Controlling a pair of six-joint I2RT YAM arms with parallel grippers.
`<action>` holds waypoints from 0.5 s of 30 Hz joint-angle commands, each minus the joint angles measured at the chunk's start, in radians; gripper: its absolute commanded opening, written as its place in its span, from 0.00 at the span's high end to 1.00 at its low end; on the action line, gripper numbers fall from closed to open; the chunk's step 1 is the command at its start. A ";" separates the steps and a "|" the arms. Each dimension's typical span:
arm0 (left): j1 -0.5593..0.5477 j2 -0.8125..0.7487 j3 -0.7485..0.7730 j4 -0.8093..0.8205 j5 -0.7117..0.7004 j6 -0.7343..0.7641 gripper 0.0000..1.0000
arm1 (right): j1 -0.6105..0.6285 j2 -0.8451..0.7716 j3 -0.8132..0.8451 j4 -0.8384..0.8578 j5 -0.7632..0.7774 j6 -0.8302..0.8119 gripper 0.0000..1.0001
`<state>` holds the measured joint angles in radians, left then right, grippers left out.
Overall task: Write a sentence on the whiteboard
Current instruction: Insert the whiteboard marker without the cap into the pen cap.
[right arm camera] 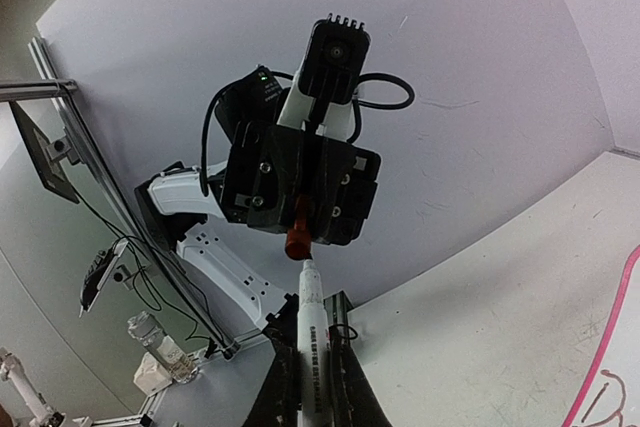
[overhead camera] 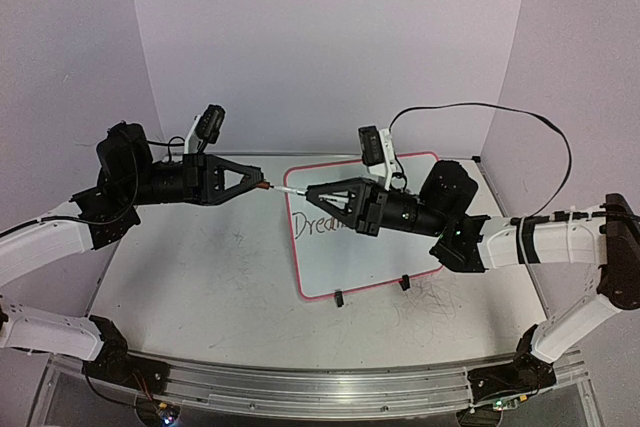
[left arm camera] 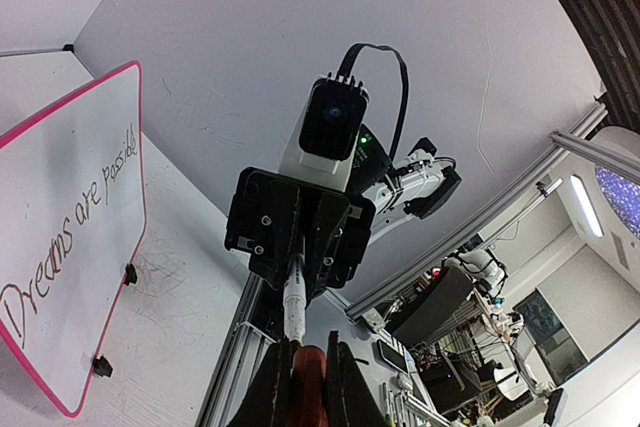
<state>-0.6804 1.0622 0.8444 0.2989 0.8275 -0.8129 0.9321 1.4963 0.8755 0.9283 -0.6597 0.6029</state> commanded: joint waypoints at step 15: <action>-0.004 -0.003 0.008 0.062 0.003 -0.011 1.00 | 0.015 0.020 0.054 0.069 -0.004 0.009 1.00</action>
<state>-0.6804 1.0622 0.8444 0.2993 0.8272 -0.8135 0.9340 1.5074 0.8818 0.9382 -0.6483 0.6071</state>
